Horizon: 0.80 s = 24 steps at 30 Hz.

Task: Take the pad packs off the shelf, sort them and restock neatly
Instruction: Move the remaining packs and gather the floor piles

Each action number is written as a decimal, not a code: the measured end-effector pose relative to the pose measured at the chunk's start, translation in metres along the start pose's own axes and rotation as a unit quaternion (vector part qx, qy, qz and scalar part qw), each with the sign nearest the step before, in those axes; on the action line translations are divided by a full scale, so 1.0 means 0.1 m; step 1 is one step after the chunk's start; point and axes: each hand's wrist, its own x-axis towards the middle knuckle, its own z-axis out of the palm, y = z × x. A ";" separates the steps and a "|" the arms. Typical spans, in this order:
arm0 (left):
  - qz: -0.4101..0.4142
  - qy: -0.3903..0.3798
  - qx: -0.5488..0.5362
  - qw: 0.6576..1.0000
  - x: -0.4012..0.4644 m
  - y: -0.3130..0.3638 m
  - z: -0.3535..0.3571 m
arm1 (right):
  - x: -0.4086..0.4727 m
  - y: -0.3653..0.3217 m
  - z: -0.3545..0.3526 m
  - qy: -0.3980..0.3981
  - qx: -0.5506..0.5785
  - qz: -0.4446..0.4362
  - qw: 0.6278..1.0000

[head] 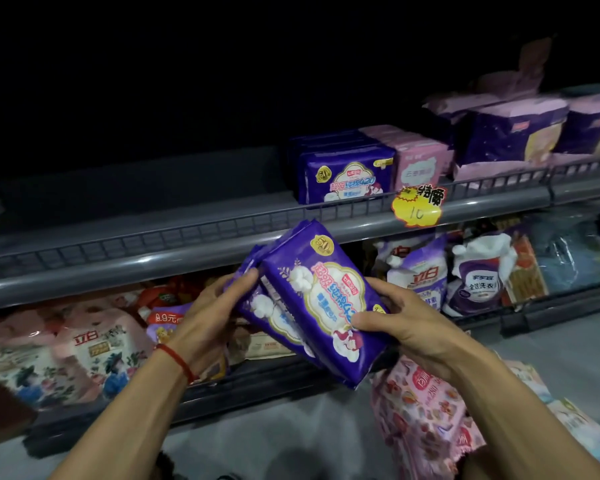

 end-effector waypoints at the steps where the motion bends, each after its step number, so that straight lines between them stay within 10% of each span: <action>1: 0.003 -0.008 0.009 1.000 -0.02 0.00 0.01 | -0.02 -0.02 -0.02 0.003 -0.003 0.000 1.000; 8: -0.012 -0.029 0.034 0.999 -0.04 0.02 -0.09 | -0.03 -0.08 -0.32 0.154 0.080 -0.075 0.982; 24: 0.012 -0.006 -0.072 0.997 -0.03 -0.16 0.27 | -0.03 0.01 -0.07 0.108 0.177 -0.030 0.978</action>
